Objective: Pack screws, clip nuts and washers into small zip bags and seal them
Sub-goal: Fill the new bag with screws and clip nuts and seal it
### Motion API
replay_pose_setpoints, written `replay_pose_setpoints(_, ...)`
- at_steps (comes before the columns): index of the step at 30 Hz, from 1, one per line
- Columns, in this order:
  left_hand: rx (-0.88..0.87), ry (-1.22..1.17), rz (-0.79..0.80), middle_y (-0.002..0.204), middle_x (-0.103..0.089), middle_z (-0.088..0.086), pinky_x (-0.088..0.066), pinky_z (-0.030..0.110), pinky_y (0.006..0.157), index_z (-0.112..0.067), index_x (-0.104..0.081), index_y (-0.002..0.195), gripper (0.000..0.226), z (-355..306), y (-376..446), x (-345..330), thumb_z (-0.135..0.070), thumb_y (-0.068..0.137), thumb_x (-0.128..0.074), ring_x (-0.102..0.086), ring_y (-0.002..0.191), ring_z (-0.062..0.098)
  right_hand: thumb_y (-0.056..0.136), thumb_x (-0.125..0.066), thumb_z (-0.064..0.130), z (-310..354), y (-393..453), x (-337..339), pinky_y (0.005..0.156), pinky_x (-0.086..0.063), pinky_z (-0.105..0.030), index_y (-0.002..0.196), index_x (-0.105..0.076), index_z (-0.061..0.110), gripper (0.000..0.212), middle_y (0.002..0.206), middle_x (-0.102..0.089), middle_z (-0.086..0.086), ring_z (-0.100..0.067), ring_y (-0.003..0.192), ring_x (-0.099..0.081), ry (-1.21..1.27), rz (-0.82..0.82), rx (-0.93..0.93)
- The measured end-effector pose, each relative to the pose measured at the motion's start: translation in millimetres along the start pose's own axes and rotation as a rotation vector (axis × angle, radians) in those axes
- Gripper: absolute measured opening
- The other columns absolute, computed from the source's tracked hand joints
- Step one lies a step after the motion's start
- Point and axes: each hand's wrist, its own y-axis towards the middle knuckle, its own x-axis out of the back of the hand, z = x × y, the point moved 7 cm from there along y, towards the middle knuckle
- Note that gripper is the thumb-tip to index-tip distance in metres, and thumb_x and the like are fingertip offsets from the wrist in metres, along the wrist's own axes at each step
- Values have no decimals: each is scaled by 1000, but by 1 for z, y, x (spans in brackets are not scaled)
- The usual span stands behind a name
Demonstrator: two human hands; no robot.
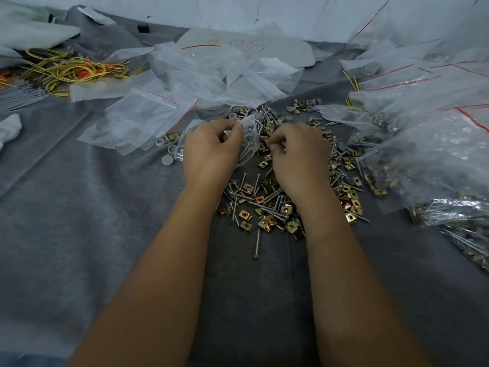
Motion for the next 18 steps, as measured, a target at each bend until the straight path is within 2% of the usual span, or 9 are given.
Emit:
replay_pose_setpoints(2, -6, 32, 9, 58, -62, 1, -46, 35, 50, -30, -75, 103, 22, -1, -1, -1, -36, 92, -57, -49, 47, 7, 90, -62, 18, 4, -1, 10, 92, -36, -38, 93, -63, 25, 7, 105, -60, 4, -21, 109, -50, 197, -107, -3)
replay_pose_setpoints(4, -3, 26, 23, 59, -62, 2, -48, 38, 53, -30, -75, 102, 21, -3, -1, -1, -36, 93, -57, -49, 48, 8, 87, -64, 18, 10, -2, 13, 93, -27, -32, 88, -60, 29, 11, 104, -57, 9, -15, 110, -47, 331, -144, 14)
replay_pose_setpoints(6, -15, 4, 42, 62, -63, 2, -49, 39, 58, -28, -76, 100, 22, -5, -2, -1, -36, 93, -57, -52, 53, 10, 85, -67, 22, 18, -3, 9, 84, -15, -23, 84, -59, 35, 15, 105, -54, 16, -8, 111, -41, 329, -91, 63)
replay_pose_setpoints(8, -22, -19, 49, 64, -64, 2, -49, 40, 60, -27, -75, 96, 22, -7, -3, -1, -35, 94, -55, -56, 58, 13, 86, -67, 24, 23, -3, 2, 81, -12, -22, 84, -63, 38, 15, 109, -53, 18, -6, 112, -37, 282, -30, 97)
replay_pose_setpoints(10, 6, -68, 34, 61, -63, 1, -49, 41, 59, -30, -73, 91, 19, -6, -3, 1, -33, 94, -55, -58, 57, 15, 90, -62, 18, 20, -3, 1, 89, -16, -25, 88, -67, 37, 20, 111, -57, 16, -7, 113, -43, 331, -38, 71)
replay_pose_setpoints(12, 40, -107, 12, 56, -61, -4, -48, 39, 56, -35, -70, 85, 17, -3, -3, 2, -32, 94, -56, -56, 54, 12, 91, -55, 7, 14, -4, 6, 101, -31, -38, 95, -67, 33, 28, 107, -62, 12, -10, 110, -53, 420, -112, 11)
replay_pose_setpoints(13, 52, -116, 5, 56, -61, -3, -47, 39, 55, -37, -68, 82, 18, -3, -4, 2, -31, 94, -56, -55, 53, 11, 91, -52, 3, 10, -3, 8, 101, -38, -44, 100, -67, 29, 31, 105, -63, 9, -12, 107, -56, 434, -134, -19)
replay_pose_setpoints(15, 68, -126, -2, 63, -64, 6, -49, 43, 57, -39, -66, 79, 18, -3, -4, 2, -31, 92, -57, -55, 55, 13, 91, -47, 0, 5, -1, 5, 98, -43, -48, 110, -67, 22, 35, 108, -66, 3, -18, 108, -58, 352, -97, -48)
replay_pose_setpoints(18, 66, -128, -5, 68, -65, 8, -50, 43, 59, -40, -66, 78, 18, -3, -4, 3, -30, 90, -56, -54, 55, 12, 94, -44, 8, 5, 0, -12, 98, -37, -43, 121, -65, 28, 40, 118, -64, -1, -26, 116, -51, 65, 79, 16)
